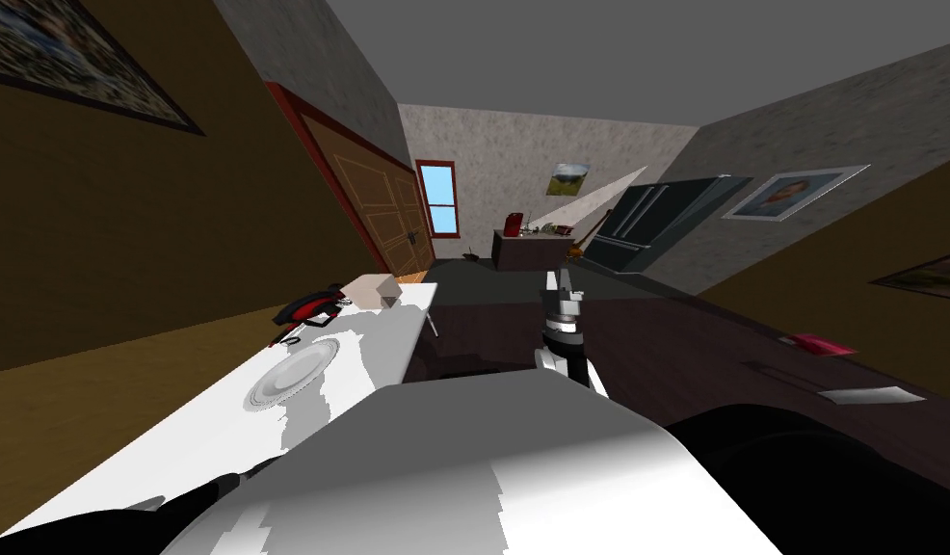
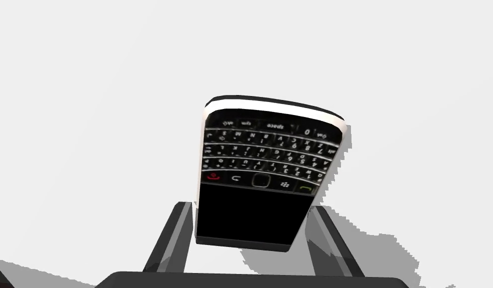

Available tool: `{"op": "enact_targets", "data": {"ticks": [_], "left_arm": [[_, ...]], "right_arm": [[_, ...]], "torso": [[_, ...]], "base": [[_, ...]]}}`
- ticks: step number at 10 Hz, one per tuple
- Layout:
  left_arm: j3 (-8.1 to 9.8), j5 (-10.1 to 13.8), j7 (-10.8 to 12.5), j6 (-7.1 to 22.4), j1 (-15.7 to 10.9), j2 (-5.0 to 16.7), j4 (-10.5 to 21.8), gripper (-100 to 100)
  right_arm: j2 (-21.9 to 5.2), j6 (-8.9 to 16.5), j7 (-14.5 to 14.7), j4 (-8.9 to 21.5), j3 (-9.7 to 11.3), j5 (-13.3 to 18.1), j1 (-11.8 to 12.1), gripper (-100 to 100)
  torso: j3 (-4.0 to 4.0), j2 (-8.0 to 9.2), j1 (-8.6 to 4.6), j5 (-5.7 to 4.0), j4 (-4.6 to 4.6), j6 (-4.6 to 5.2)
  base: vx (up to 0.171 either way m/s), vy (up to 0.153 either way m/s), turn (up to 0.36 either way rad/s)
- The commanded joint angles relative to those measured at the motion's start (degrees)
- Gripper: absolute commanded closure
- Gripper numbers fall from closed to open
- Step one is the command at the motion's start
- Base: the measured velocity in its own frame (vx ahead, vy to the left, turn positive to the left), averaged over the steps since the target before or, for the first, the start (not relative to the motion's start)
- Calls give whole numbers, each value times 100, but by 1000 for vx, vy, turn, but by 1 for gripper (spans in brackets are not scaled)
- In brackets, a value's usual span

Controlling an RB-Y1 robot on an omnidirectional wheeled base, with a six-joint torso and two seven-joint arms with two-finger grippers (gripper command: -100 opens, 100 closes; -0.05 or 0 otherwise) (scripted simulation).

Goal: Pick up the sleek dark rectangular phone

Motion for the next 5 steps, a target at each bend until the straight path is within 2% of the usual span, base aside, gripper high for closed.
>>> {"op": "enact_targets", "data": {"ticks": [1,3,4,5], "left_arm": [[23,40,50,-6,7,169,-100,100],[77,95,116,-5,40,410,-267,100],[-4,83,100,6,-39,337,-205,100],[1,85,107,6,-33,346,-212,0]], "right_arm": [[0,0,0,0,0,0,0,0],[0,0,0,0,0,0,0,0],[0,0,0,0,0,0,0,0],[0,0,0,0,0,0,0,0]], "torso": [[0,0,0,0,0,0],[5,9,-3,-4,1,-5],[6,11,-5,-3,2,-5],[4,7,-3,-1,1,-2]], "base": [[-15,0,82],[-28,-2,96],[-11,-2,15],[0,0,0]]}}
